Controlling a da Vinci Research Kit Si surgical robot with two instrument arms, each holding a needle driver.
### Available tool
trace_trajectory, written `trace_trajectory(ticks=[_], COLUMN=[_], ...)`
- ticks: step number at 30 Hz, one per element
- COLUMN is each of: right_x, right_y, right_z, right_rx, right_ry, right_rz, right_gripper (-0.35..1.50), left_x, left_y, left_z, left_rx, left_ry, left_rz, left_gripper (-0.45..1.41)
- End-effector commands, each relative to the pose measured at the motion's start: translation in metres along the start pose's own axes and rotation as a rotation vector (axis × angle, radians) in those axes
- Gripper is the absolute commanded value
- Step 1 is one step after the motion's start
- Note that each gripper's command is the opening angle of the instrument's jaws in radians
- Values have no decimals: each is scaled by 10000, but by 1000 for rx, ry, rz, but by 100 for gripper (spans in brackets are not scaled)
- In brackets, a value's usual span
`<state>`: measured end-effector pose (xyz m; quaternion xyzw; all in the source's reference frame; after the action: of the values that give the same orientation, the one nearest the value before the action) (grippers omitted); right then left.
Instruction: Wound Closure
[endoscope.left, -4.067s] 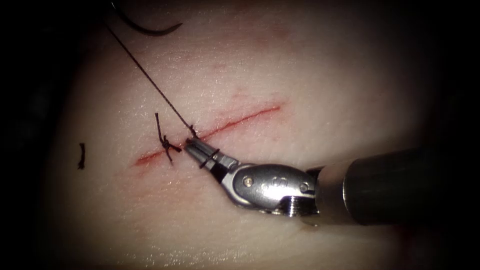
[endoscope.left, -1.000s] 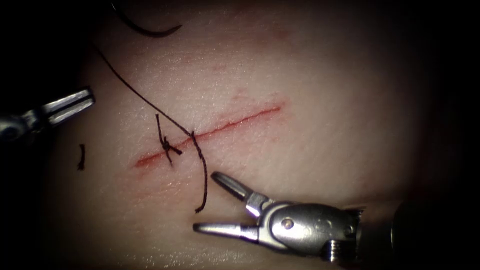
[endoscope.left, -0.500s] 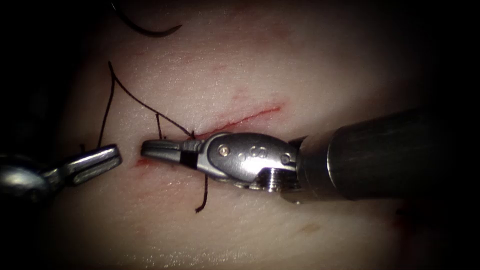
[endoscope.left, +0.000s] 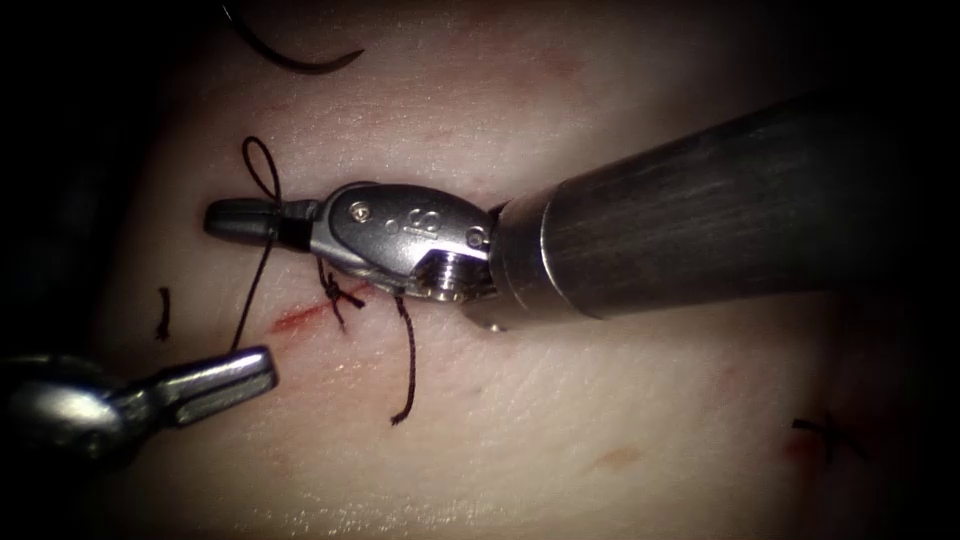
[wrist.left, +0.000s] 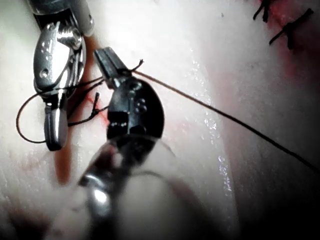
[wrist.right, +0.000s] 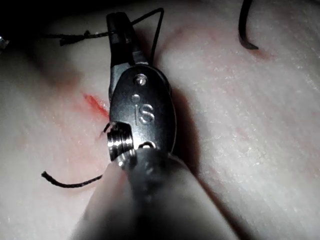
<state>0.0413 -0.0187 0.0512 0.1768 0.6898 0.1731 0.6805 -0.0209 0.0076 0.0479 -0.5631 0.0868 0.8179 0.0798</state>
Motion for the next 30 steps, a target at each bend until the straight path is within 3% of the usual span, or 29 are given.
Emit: trace_trajectory(ticks=[1, 8, 11, 17, 20, 26, 27, 30], right_x=[-4, 12, 21, 25, 25, 24, 24, 23], right_y=[-2, 7, -2, -10, -15, -17, -19, -21], right_z=[8, -3, -20, -32, -41, -54, -57, -58], right_rx=[9, 66, 120, 171, 259, 410, 471, 527], right_ry=[22, 118, 166, 185, 207, 146, 110, 55], right_rz=[14, 40, 48, 52, 65, 51, 41, 20], right_gripper=[-35, -35, -35, -35, -35, -35, -35, -35], left_x=[-7, -44, -70, -88, -95, -105, -109, -112], left_y=[7, 2, -7, -17, -23, -31, -34, -37], left_z=[8, 17, 18, 21, 26, 32, 33, 35], left_rx=[-9, -66, -56, -55, -56, -56, -52, -49], left_ry=[3, 58, 39, 36, 39, 27, 22, 15], left_rz=[-15, -191, -223, -238, -244, -244, -244, -244], left_gripper=[-45, -45, -45, -45, -45, -45, -45, -45])
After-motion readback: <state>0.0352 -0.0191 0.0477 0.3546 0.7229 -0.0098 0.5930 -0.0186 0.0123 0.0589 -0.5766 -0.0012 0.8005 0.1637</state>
